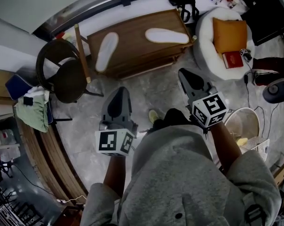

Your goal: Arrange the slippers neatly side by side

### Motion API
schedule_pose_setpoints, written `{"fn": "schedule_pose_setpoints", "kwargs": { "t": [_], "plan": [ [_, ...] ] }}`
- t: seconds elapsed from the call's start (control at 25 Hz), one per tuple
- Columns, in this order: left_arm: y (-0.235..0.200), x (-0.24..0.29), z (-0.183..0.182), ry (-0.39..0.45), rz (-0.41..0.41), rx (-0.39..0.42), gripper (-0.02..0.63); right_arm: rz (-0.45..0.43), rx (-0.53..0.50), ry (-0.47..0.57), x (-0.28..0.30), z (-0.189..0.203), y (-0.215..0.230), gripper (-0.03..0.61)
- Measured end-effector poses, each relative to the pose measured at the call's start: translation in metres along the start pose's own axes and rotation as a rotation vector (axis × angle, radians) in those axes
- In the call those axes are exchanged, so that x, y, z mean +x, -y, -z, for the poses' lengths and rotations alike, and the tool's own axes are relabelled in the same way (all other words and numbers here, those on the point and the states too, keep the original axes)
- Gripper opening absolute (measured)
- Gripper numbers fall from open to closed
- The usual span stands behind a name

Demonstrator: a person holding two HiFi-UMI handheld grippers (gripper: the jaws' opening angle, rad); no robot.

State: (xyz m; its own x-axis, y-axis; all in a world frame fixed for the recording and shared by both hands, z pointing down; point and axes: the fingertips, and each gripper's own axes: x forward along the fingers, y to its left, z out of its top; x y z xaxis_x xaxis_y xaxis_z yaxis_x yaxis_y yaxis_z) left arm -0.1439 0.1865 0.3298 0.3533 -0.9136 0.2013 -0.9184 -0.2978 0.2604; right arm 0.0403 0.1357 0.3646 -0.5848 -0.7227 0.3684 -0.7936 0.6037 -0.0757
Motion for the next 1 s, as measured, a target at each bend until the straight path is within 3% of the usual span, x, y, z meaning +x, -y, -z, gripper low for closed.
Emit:
{"fn": "schedule_pose_setpoints", "kwargs": {
  "t": [0.6,1.0],
  "plan": [
    [-0.021,0.016,-0.013,0.031,-0.017,0.012,0.015,-0.002,-0.08,-0.012,0.026,-0.013,0.014,0.034],
    [-0.04,0.084,-0.017,-0.01,-0.041,0.002,0.015,-0.02,-0.125,-0.084,0.083,-0.008,0.065,0.034]
  ]
}}
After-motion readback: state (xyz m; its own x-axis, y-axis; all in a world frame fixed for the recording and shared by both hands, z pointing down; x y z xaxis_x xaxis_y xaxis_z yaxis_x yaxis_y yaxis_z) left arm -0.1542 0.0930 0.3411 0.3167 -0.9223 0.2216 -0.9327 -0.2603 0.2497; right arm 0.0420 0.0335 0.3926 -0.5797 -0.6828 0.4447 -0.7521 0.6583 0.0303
